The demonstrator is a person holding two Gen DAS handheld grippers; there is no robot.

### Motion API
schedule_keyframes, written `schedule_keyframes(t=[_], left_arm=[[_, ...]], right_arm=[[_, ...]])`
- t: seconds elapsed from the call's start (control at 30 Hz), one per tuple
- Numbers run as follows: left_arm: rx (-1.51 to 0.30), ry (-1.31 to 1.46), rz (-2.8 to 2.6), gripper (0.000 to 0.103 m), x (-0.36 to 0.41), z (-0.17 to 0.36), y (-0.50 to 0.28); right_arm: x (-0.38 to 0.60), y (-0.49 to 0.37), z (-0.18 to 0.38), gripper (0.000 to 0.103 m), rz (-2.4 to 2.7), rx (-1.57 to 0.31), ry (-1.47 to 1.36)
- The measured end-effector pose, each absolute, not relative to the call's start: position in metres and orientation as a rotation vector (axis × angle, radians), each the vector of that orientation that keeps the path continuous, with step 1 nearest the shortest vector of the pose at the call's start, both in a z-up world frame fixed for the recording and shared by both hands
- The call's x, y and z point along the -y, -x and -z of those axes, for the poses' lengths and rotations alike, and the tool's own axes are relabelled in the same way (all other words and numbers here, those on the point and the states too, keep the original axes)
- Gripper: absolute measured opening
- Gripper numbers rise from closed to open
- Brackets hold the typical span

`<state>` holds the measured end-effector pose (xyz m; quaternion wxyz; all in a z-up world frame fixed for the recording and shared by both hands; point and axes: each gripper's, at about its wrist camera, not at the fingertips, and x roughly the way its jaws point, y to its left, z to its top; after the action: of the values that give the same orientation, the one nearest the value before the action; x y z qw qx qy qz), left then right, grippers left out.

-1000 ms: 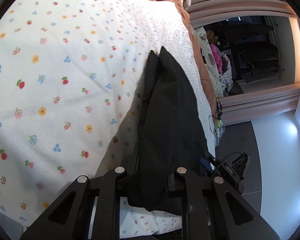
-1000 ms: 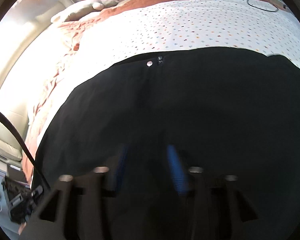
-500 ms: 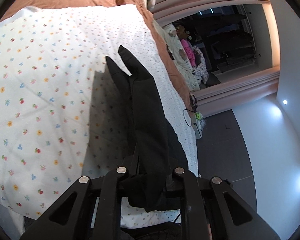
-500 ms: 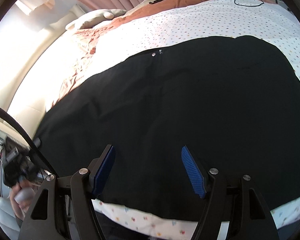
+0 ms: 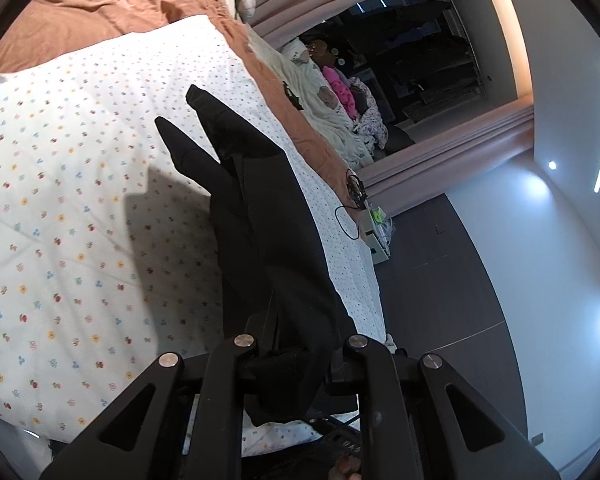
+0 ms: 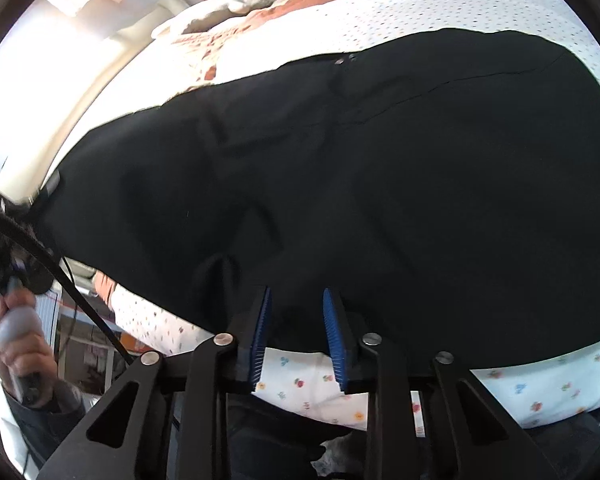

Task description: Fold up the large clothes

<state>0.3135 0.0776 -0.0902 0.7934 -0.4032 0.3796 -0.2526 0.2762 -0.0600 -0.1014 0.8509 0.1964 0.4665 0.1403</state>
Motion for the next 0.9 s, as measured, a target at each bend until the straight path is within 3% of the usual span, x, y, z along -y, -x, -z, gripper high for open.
schedule_keyframes(t=[0.33,0.63,0.9], left_arm=[[-0.838,0.771,0.586,0.015,-0.030,0.068,-0.322],[-0.816,0.694,0.628,0.015,0.006,0.032,-0.331],[-0.865,0.575,0.685,0.015,0.062,0.024,-0.333]], right_arm=[[0.063,-0.298,0.142,0.006,-0.292,-1.024,-0.423],[0.099,-0.296,0.114,0.006,-0.291,-0.920,-0.428],[0.102,-0.303,0.158,0.006,-0.279,-0.998,-0.469]])
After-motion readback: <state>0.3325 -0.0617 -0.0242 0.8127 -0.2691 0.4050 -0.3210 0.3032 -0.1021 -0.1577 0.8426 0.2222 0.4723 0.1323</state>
